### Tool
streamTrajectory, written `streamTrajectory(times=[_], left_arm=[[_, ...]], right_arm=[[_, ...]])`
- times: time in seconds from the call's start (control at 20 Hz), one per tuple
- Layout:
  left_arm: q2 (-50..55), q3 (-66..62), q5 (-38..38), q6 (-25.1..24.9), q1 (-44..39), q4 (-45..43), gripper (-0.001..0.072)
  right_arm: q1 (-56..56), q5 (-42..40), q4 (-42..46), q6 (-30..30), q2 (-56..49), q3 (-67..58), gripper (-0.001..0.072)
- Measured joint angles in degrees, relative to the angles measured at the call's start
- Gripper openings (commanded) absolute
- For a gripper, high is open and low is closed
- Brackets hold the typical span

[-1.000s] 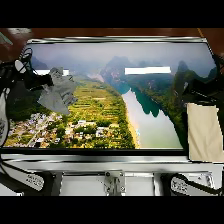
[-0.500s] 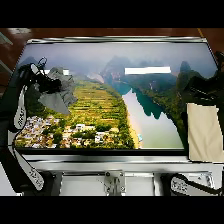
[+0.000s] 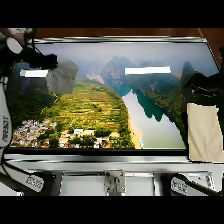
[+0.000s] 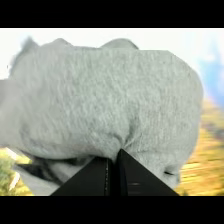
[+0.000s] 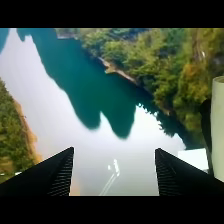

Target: Fold the shirts.

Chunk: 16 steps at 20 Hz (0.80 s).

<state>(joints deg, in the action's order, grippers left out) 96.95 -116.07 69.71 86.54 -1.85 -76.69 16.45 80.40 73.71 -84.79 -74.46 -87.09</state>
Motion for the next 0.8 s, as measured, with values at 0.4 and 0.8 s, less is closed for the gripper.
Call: streamTrajectory(times=[0.4, 0.8], left_arm=[[-14.51, 6.43, 7.3, -1.9, -21.05, 0.72, 0.0037], [-7.89, 30.25, -7.06, 2.73, -42.1, 7.78, 0.0647]], right_arm=[[-6.12, 8.85, 0.0, 1.31, 11.34, 0.0, 0.0619], [-8.57, 11.47, 2.75, 1.57, 12.83, 9.07, 0.0619]])
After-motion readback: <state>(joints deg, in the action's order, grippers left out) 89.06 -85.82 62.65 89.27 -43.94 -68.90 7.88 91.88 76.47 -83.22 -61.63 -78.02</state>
